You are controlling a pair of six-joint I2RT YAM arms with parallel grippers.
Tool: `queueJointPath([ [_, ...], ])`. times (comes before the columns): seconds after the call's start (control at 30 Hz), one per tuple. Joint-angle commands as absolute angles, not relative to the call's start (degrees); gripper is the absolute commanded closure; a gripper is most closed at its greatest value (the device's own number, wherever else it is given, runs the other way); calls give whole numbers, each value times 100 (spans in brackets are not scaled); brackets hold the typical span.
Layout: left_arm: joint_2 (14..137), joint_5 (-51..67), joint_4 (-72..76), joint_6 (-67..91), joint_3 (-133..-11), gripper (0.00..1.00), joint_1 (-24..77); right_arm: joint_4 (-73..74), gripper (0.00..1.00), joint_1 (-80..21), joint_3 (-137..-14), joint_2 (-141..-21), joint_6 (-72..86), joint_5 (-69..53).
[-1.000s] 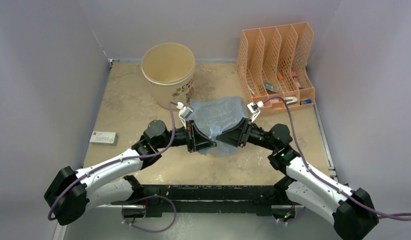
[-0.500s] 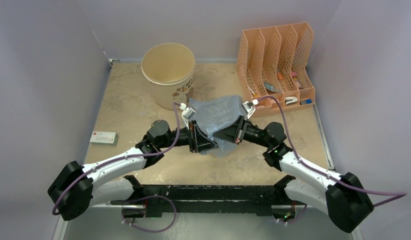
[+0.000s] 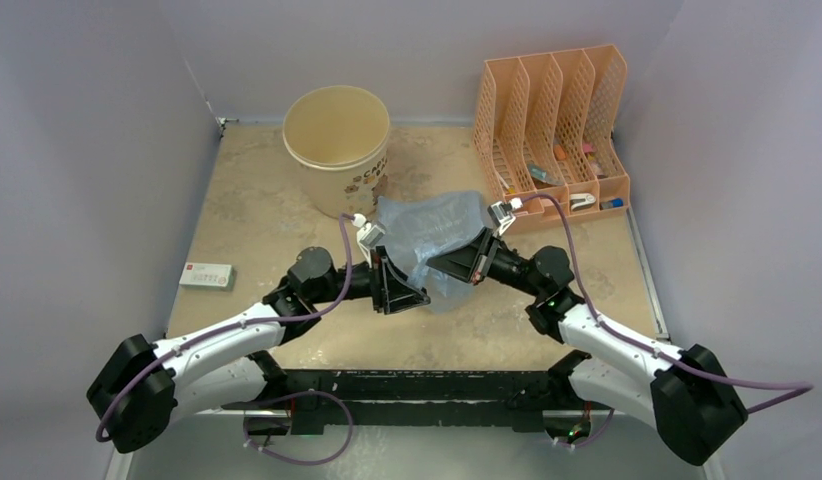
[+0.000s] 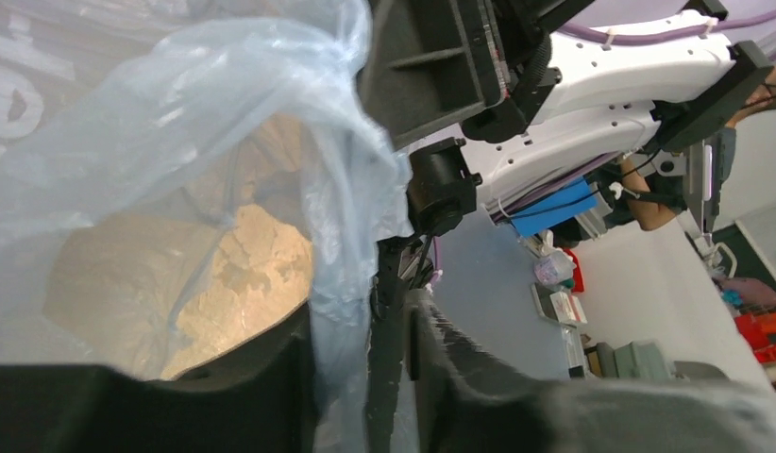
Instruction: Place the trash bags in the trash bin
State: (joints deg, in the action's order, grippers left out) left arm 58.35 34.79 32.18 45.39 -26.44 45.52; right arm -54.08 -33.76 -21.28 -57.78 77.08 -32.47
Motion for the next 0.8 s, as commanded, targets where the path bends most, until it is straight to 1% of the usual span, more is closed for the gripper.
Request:
queueJointPath([
  [0.0,5835,3340,3667,4348,-2483,73,4559,-6024,100,-3403,-2157,-5796,7899,-3232],
  [0.03,5874,3355,3749,4359,-2487,84,4560,-6093,100,-3398,-2177,-5800,7849,-3223],
  [0.07,5931,3409,3853,4359,-2493,93,4558,-6075,100,-3399,-2260,-5807,7708,-3224],
  [0.1,5973,3452,3939,4364,-2499,99,4561,-5772,100,-3400,-2416,-5818,7485,-3317],
  [0.13,6006,3474,4028,4379,-2492,100,4554,-5358,99,-3404,-2609,-5844,7190,-3408],
  [0.17,6042,3492,4159,4399,-2477,100,4554,-5029,95,-3406,-2780,-5880,6948,-3519],
  [0.2,6048,3486,4241,4409,-2462,100,4559,-4796,88,-3402,-2880,-5877,6766,-3592],
  [0.23,6053,3466,4297,4419,-2453,100,4558,-4657,79,-3401,-2921,-5838,6655,-3611],
  [0.33,6023,3487,4406,4430,-2446,100,4555,-4389,61,-3407,-2878,-5671,6492,-3536],
  [0.5,6037,3474,4522,4499,-2412,100,4560,-4645,51,-3408,-2613,-5598,6653,-3762],
  [0.63,6210,3586,4661,4570,-2435,100,4561,-4854,51,-3487,-2531,-5599,6739,-3794],
  [0.77,6421,3753,4938,4681,-2480,100,4559,-4450,51,-3626,-2801,-5689,6451,-3649],
])
